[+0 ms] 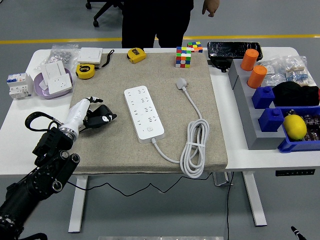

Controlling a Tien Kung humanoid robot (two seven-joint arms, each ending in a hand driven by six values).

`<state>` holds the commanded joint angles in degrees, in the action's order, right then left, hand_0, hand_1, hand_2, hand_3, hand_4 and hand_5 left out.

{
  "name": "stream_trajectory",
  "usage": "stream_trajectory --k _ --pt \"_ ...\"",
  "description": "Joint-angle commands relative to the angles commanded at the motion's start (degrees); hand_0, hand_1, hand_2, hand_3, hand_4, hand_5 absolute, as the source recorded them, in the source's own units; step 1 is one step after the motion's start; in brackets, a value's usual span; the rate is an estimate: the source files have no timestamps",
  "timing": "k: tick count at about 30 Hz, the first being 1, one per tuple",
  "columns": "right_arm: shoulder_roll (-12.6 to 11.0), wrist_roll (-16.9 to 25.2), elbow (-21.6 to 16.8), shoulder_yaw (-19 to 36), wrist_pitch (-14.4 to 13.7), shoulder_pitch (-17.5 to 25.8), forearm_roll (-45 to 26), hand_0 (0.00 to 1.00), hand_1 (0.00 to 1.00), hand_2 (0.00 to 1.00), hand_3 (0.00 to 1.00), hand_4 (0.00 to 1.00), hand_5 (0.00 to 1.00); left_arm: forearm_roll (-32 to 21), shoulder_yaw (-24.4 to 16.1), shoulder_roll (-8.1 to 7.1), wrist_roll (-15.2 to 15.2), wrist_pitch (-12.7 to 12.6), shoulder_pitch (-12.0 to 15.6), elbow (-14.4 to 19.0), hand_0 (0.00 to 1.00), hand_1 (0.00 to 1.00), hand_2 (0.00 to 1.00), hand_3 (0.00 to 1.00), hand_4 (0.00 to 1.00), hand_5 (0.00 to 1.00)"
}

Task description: Pick up the plug,place it near the board,insert it into the board,press the button

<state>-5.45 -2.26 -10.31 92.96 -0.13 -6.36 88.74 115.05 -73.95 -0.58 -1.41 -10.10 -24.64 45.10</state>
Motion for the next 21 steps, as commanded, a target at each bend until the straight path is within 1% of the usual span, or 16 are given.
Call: stream_trajectory --k 1,2,4,5,7,8,9,11,13,14,15,17,19,20,21 --pt "-0.01 0.01 0.0 -0.01 0.0 0.02 -0.01 0.813 0.734 0.734 0.765 0.998 0.998 -0.45 -0.05 -0.03 0.07 0.38 0.1 0.36 0.889 0.981 0.91 0.845 0.998 0.593" --pt "-0.01 -0.01 0.0 0.01 0.01 0.03 0.02 0.813 0.734 0.734 0.764 0.998 0.998 -1.14 -0.13 -0.07 0.17 0.68 0.22 0.93 0.998 0.998 0.998 0.93 0.998 0.847" --pt "0.0 -0.05 0.0 0.09 0.01 0.04 0.11 0.813 0.734 0.734 0.764 0.998 0.998 -2.74 -0.37 -0.11 0.49 0.89 0.51 2.13 0.998 0.998 0.998 0.93 0.998 0.847" --pt "0.02 -0.03 0.0 0.06 0.02 0.05 0.09 0.813 0.734 0.734 0.764 0.998 0.998 -4.27 -0.62 -0.08 1.0 0.57 0.79 3.06 0.998 0.998 0.998 0.93 0.998 0.847" --pt "0.09 -0.03 0.0 0.06 0.04 0.05 0.14 0.813 0.734 0.734 0.764 0.998 0.998 -8.17 -1.91 0.29 3.16 -1.77 1.82 5.83 0.998 0.998 0.998 0.93 0.998 0.847" --pt "0.12 -0.04 0.0 0.06 0.05 0.06 0.17 0.813 0.734 0.734 0.765 0.998 0.998 -9.8 -2.38 0.44 4.02 -2.77 2.18 6.88 0.998 0.998 0.985 0.928 0.998 0.998" --pt "0.15 -0.04 0.0 0.05 0.06 0.07 0.19 0.813 0.734 0.734 0.765 0.998 0.998 -11.78 -2.87 0.58 4.99 -3.84 2.56 8.02 0.998 0.998 0.985 0.928 0.998 0.998" --pt "0.25 -0.03 0.0 0.01 0.09 0.13 0.21 0.813 0.734 0.734 0.765 0.998 0.998 -16.61 -4.47 0.58 8.12 -6.68 3.78 11.21 0.998 0.998 0.985 0.928 0.998 0.998" --pt "0.3 -0.05 0.0 0.04 0.1 0.19 0.27 0.813 0.734 0.734 0.765 0.998 0.998 -20.9 -5.62 0.58 10.23 -8.27 4.5 13.39 0.998 0.998 0.985 0.928 0.998 0.998" --pt "0.33 -0.06 0.0 0.07 0.09 0.23 0.28 0.813 0.734 0.734 0.764 0.998 0.998 -23.12 -6.32 0.58 11.52 -9.03 4.92 14.66 0.95 0.991 0.918 0.873 0.998 0.998" --pt "0.35 -0.08 0.0 0.15 0.1 0.26 0.38 0.813 0.734 0.734 0.764 0.998 0.998 -25.72 -7.12 0.58 13.03 -9.63 5.38 16.19 0.95 0.991 0.918 0.873 0.998 0.998" --pt "0.35 -0.08 0.0 0.19 0.09 0.24 0.37 0.813 0.734 0.734 0.764 0.998 0.998 -30.46 -8.59 0.58 15.35 -9.74 6.27 18.74 0.95 0.991 0.918 0.873 0.998 0.998" --pt "0.36 -0.07 0.0 0.2 0.08 0.22 0.33 0.813 0.734 0.734 0.764 0.998 0.998 -35.3 -9.92 0.58 17.21 -9.07 7.24 21.37 0.95 0.991 0.918 0.873 0.998 0.998" --pt "0.36 -0.06 0.0 0.21 0.06 0.2 0.28 0.813 0.735 0.734 0.765 0.998 0.998 -37.54 -10.62 0.58 17.93 -8.34 7.86 22.7 0.891 0.933 0.87 0.843 0.998 0.998" --pt "0.36 -0.05 0.0 0.23 0.05 0.18 0.24 0.813 0.735 0.734 0.765 0.998 0.998 -40.14 -11.27 0.58 18.39 -7.53 8.43 23.91 0.891 0.933 0.87 0.843 0.998 0.998"
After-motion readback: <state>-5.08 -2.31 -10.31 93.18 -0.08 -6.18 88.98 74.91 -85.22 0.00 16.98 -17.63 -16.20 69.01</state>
